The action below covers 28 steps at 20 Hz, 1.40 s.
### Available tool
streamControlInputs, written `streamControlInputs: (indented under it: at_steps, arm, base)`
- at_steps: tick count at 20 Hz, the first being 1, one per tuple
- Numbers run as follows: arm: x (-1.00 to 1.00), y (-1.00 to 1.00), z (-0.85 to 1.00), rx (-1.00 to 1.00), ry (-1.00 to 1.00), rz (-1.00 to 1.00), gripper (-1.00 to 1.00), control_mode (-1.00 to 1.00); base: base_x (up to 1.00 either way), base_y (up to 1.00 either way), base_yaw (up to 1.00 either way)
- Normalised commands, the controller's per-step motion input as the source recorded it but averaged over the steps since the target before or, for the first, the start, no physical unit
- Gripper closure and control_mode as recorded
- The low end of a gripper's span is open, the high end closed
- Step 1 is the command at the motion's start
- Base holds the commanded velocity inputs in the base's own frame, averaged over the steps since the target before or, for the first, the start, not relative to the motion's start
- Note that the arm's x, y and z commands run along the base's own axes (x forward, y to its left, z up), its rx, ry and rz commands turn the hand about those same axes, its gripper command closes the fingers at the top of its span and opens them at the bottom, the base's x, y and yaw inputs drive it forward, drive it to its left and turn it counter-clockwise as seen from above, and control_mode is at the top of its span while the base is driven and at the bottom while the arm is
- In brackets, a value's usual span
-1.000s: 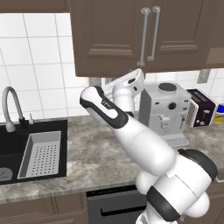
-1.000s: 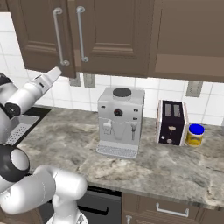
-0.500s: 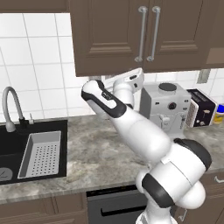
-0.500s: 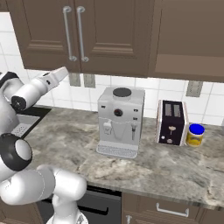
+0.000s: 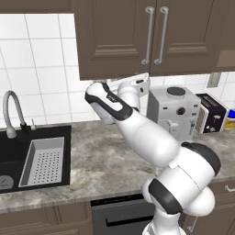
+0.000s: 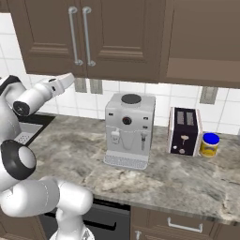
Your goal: Close all open cabinet doors.
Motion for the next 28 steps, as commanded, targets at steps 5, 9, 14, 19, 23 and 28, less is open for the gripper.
streamControlInputs:
  at_steps: [5, 9, 14, 19, 23, 28]
  arm:
    - [0.28, 0.00, 0.11, 0.08, 0.00, 0.00, -1.00, -1.00]
    - [0.22, 0.00, 0.11, 0.06, 0.00, 0.00, -1.00, -1.00]
    - [-0.05, 0.00, 0.07, 0.01, 0.00, 0.00, -1.00, -1.00]
    - [-0.43, 0.00, 0.13, 0.00, 0.00, 0.00, -1.00, -1.00]
    - [-0.58, -0.02, 0.29, 0.00, 0.03, -0.02, -1.00, -1.00]
    - [-0.69, -0.11, 0.42, 0.00, 0.07, -0.04, -1.00, -1.00]
  base:
    - [0.00, 0.00, 0.00]
    - [0.00, 0.00, 0.00]
    - [0.00, 0.00, 0.00]
    - [0.00, 0.00, 0.00]
    - [0.00, 0.00, 0.00]
    - [0.00, 0.00, 0.00]
